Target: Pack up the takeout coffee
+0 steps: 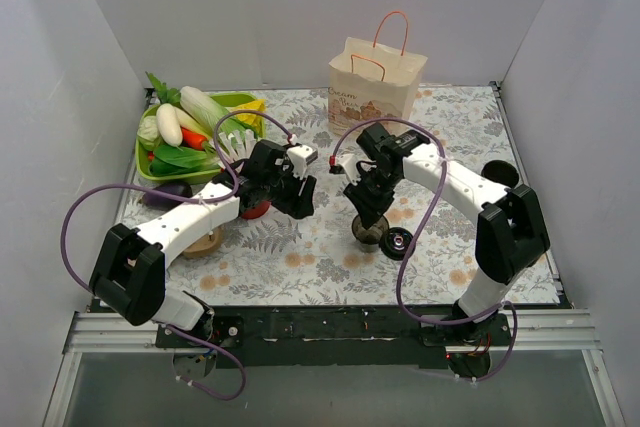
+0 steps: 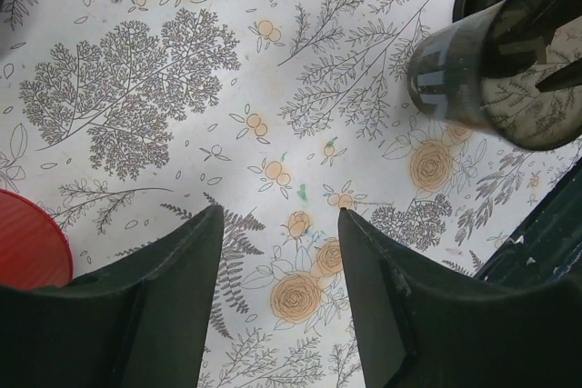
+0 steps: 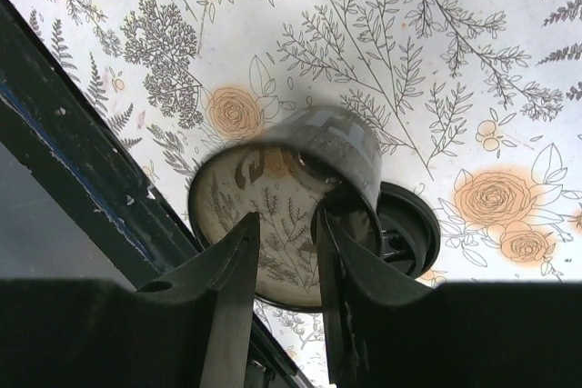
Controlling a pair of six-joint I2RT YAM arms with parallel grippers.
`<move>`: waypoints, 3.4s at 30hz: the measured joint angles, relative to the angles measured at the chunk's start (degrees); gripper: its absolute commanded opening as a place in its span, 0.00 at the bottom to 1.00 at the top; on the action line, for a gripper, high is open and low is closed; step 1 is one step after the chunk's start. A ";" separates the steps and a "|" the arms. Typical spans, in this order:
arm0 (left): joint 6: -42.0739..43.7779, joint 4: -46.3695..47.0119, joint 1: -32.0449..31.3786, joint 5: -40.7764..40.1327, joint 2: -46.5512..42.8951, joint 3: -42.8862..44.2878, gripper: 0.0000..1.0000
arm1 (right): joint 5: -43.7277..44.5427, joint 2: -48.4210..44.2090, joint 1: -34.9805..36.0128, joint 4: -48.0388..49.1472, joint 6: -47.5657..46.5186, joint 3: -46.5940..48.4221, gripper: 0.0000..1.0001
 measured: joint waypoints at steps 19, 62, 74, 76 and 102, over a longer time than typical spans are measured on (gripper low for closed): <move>0.20 0.20 0.00 1.62 2.25 2.67 0.71 | 0.63 -18.95 -8.11 4.07 -11.54 -7.43 0.85; 0.26 1.14 0.00 5.38 4.02 5.77 0.74 | -0.22 -18.43 -12.76 21.94 -37.00 -36.63 0.82; 0.15 1.14 0.00 5.99 4.13 5.77 0.75 | 0.50 -22.10 -13.09 23.78 -37.13 -39.50 0.48; 0.02 1.14 0.00 6.19 4.13 5.77 0.75 | 1.42 -23.08 -13.42 22.43 -37.09 -39.47 0.47; -6.12 3.96 -0.20 -0.70 5.79 6.54 0.79 | -7.50 -15.50 -6.84 -0.44 -32.28 -10.27 0.48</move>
